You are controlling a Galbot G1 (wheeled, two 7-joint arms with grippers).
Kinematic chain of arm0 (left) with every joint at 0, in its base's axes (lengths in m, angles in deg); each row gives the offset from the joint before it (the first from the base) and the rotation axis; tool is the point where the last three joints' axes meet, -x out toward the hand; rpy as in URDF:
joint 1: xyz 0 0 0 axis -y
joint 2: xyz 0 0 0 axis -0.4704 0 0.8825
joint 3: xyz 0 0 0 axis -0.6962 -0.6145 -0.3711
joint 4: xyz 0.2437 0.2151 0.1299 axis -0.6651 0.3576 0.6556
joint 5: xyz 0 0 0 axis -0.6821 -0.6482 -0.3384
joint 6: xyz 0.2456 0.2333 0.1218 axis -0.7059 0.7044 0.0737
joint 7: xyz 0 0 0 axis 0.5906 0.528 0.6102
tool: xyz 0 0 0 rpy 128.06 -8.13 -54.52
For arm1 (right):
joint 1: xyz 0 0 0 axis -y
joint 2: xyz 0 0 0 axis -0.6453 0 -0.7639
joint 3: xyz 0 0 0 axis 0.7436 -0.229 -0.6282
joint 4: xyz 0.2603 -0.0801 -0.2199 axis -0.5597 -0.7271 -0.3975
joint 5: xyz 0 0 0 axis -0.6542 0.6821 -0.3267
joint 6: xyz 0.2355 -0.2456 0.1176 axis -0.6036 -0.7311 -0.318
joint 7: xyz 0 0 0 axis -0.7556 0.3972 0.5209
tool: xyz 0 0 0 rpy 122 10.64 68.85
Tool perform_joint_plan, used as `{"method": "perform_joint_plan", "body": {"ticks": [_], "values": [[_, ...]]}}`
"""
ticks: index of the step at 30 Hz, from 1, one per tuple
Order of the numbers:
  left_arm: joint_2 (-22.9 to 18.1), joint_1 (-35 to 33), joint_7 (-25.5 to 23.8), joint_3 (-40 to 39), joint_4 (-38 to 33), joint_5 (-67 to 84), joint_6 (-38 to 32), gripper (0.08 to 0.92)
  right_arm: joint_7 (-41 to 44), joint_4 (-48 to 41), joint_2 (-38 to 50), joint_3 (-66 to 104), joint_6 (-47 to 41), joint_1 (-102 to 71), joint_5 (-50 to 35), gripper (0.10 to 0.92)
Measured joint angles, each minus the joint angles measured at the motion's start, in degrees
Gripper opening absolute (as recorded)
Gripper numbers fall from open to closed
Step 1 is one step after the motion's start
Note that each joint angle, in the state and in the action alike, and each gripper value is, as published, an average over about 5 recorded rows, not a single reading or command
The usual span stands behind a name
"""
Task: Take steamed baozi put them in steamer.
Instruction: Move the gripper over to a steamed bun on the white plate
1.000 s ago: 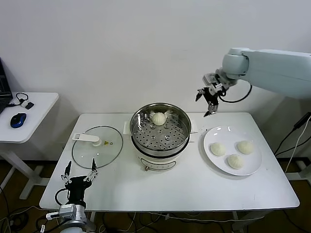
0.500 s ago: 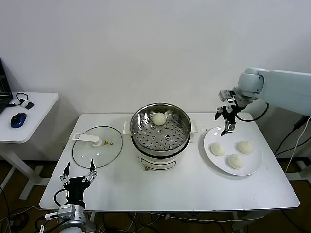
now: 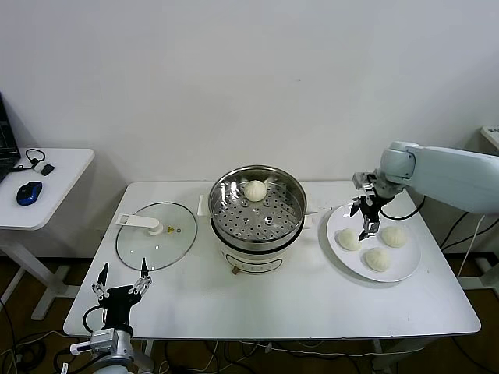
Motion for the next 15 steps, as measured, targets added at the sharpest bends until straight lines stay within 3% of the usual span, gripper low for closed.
{"method": "perform_joint_plan", "body": {"ticks": [15], "values": [[0.00,-0.07,-0.11,0.58,0.20,-0.08,-0.22,0.823,-0.54,-5.32,-0.74,6.43,0.29,-7.74,2.95,0.823]]}}
